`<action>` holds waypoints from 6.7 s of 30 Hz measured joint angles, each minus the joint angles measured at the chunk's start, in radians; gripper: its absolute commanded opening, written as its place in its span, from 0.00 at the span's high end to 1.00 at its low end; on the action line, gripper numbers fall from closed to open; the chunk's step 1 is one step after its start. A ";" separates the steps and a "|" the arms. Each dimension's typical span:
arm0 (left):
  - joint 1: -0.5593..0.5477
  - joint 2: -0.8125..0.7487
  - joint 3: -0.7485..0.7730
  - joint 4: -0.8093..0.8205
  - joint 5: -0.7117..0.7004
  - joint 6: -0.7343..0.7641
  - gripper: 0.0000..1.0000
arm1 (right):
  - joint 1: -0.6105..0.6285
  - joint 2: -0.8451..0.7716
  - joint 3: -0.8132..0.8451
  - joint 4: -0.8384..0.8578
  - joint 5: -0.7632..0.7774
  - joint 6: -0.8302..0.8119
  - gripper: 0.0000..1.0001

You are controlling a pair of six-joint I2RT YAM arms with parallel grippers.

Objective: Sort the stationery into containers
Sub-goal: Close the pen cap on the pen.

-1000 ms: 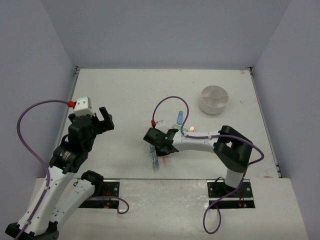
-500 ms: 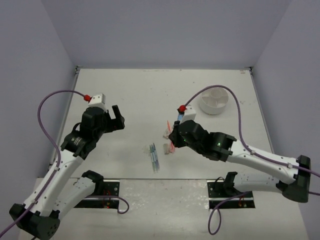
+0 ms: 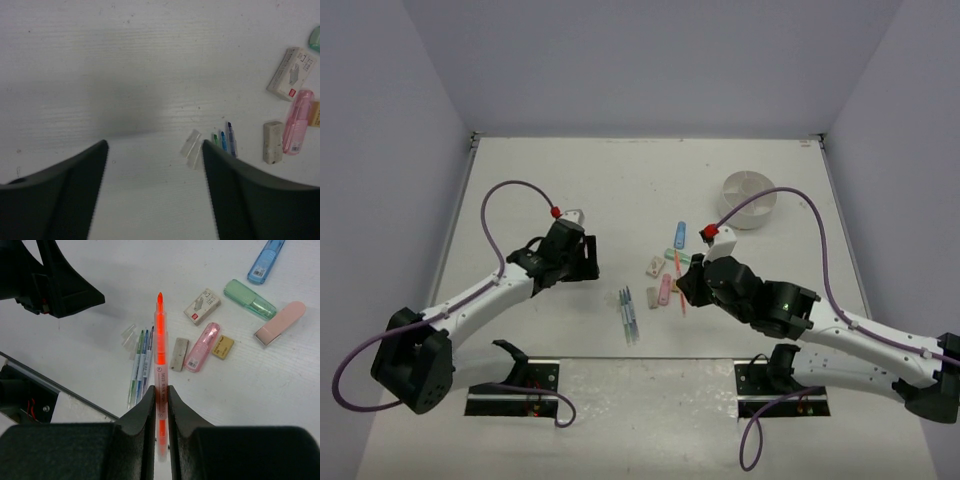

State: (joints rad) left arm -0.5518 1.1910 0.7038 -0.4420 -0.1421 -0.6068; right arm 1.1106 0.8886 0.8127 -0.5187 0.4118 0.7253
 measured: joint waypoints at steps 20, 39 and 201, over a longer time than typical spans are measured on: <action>-0.125 0.212 0.040 0.075 0.038 0.051 0.70 | -0.001 0.058 -0.030 -0.001 0.016 0.019 1.00; -0.178 0.302 0.059 0.077 0.031 0.067 0.78 | -0.001 0.074 -0.032 0.000 0.016 0.019 1.00; -0.189 -0.334 -0.174 0.928 0.435 -0.336 1.00 | -0.004 0.052 -0.073 0.646 -0.302 -0.093 0.65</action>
State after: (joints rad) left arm -0.7411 0.8566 0.5301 0.4860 0.2927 -0.9423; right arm 1.1069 0.9406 0.7398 0.1274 0.1100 0.6327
